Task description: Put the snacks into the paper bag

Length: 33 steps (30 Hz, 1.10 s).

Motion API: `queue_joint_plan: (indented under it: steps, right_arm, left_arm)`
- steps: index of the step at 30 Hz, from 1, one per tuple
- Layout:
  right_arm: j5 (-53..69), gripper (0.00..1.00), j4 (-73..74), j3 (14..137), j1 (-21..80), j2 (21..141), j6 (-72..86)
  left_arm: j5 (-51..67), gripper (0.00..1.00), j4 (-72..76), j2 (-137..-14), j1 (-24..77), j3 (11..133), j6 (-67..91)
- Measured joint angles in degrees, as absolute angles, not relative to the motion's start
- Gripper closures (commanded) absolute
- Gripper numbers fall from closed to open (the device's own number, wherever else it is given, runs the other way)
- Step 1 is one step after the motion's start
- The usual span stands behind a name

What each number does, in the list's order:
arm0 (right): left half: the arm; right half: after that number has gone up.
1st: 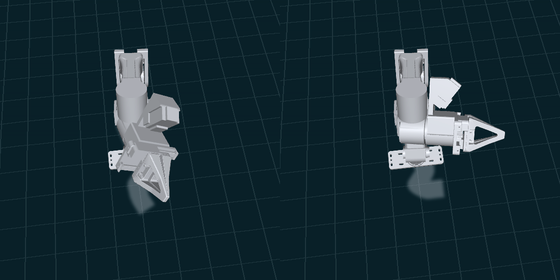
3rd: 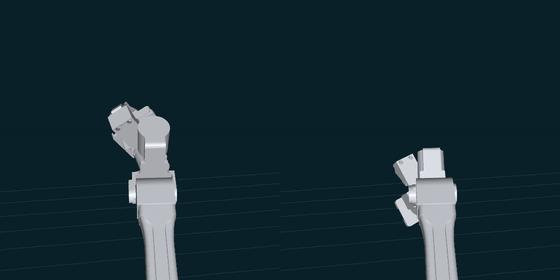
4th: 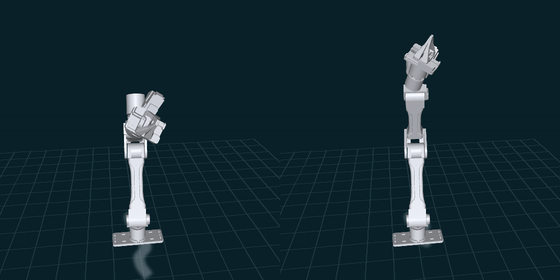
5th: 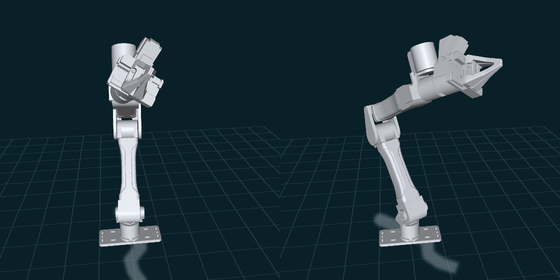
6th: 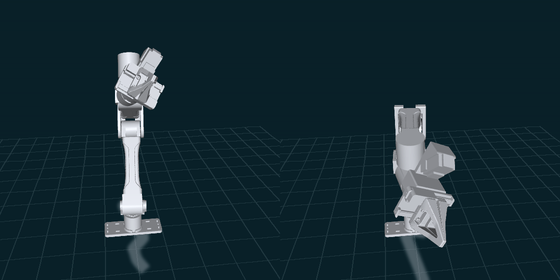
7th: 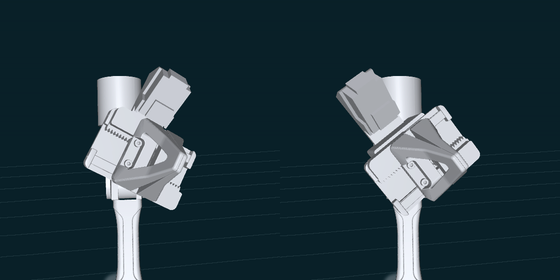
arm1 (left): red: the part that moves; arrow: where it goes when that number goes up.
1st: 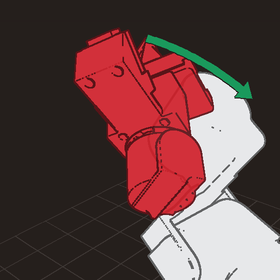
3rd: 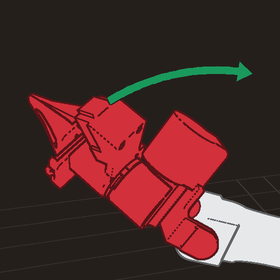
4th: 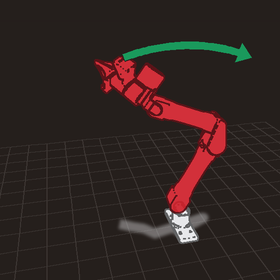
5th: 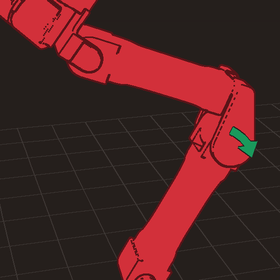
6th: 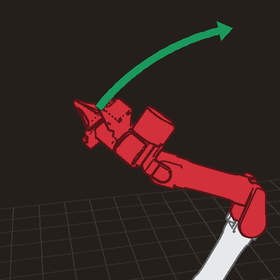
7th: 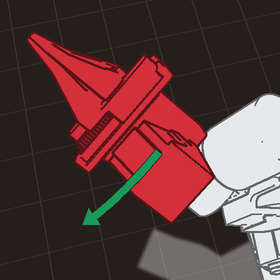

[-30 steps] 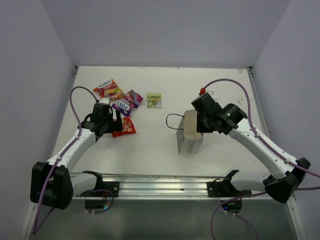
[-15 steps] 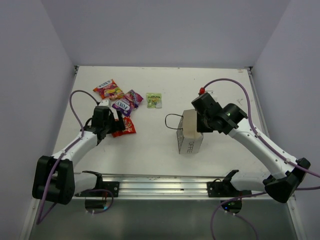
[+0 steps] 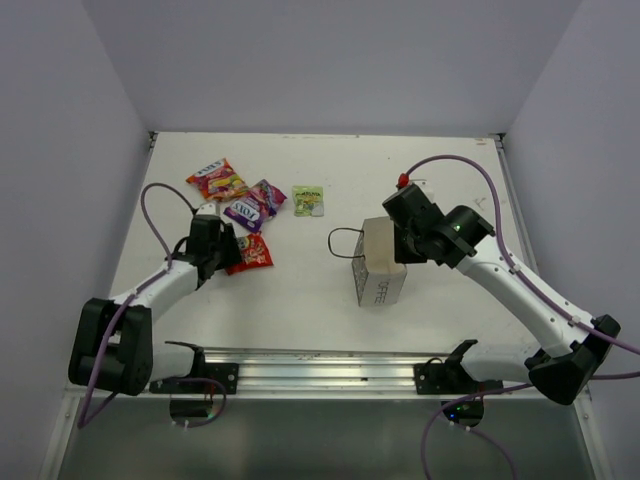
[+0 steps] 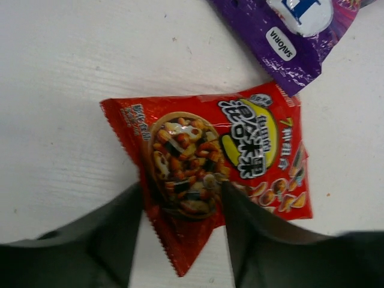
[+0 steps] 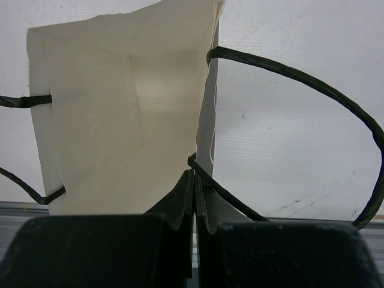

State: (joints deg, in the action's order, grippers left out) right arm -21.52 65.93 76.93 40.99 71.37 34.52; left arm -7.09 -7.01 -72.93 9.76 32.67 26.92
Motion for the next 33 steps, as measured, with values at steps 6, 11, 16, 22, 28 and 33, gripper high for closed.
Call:
queue_joint_plan:
  steps: [6, 11, 16, 22, 28, 33]
  right_arm:
    - [-21.56, 1.0, 65.93, 76.93, 40.99, 71.37, 34.17]
    - [-21.56, 1.0, 65.98, 77.45, 40.99, 71.75, 33.58]
    - [-21.58, 1.0, 65.98, 77.67, 40.99, 72.01, 33.3]
    - [-21.63, 1.0, 66.08, 77.78, 40.99, 72.03, 32.88]
    - [-21.71, 1.0, 66.13, 77.78, 40.97, 72.03, 32.49]
    - [-21.87, 1.0, 66.11, 77.78, 40.97, 72.03, 32.32]
  left_arm:
    - [-5.3, 1.0, -2.72, -76.69, 9.76, 32.47, 26.96]
    - [-3.57, 1.0, -5.08, -76.09, 9.76, 35.46, 26.81]
    - [-0.16, 1.0, -11.9, -70.81, 9.8, 45.82, 26.92]
    - [4.78, 1.0, -14.22, -67.29, 13.72, 65.1, 29.54]
    - [10.02, 1.0, -14.33, -67.55, 22.68, 74.08, 34.26]
    - [10.24, 1.0, -14.61, -72.14, 31.44, 77.45, 37.15]
